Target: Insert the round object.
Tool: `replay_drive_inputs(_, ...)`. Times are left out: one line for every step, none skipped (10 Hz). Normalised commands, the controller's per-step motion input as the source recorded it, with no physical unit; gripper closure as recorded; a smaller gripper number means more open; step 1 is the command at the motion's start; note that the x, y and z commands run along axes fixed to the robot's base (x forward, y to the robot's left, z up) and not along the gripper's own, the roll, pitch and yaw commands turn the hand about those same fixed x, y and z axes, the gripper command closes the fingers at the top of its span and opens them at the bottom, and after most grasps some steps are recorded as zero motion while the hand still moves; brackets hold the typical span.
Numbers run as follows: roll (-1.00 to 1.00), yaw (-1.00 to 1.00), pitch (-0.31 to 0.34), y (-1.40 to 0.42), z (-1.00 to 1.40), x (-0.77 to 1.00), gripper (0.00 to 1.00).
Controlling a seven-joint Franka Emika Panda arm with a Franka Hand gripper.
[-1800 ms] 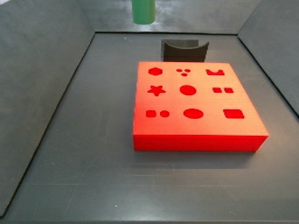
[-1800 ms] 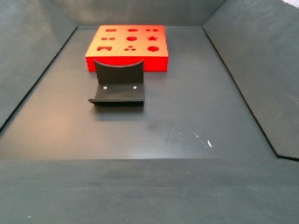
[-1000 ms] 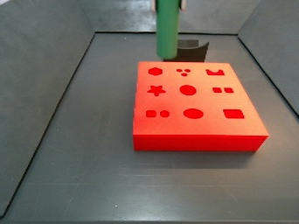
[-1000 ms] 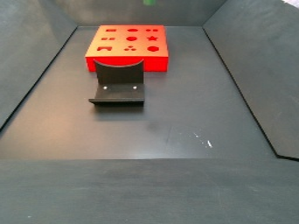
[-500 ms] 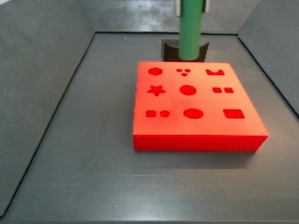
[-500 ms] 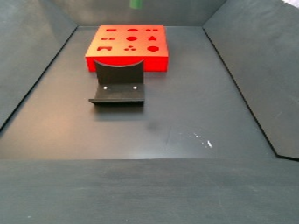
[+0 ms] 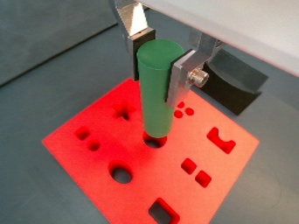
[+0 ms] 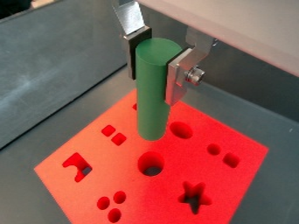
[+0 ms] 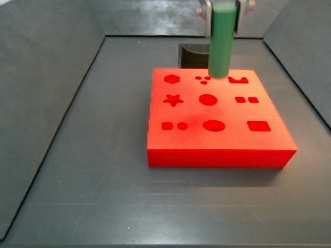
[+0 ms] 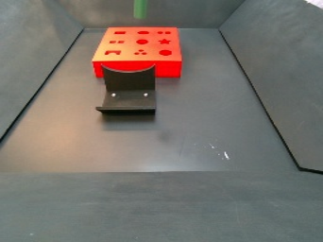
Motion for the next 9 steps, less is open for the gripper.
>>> replay_drive_inputs(0.10,0.04,0.060,-0.01,-0.17,0.05,1.00)
replay_drive_inputs(0.09,0.00,0.086,0.00,-0.27,0.00,1.00)
replay_drive_inputs(0.00,-0.03,0.126,0.00,-0.33,0.16,1.00)
replay_drive_inputs(0.00,-0.20,0.176,0.03,-0.23,0.27,1.00)
replay_drive_inputs(0.00,-0.29,0.176,0.05,-0.20,0.23,1.00)
replay_drive_inputs(0.00,-0.49,0.213,0.15,-0.20,0.11,1.00)
replay_drive_inputs(-0.03,-0.62,0.250,0.25,-0.19,0.00,1.00)
replay_drive_inputs(-0.06,-0.64,0.276,0.23,-0.16,0.00,1.00)
replay_drive_inputs(-0.11,-0.67,0.286,0.00,-0.11,-0.15,1.00)
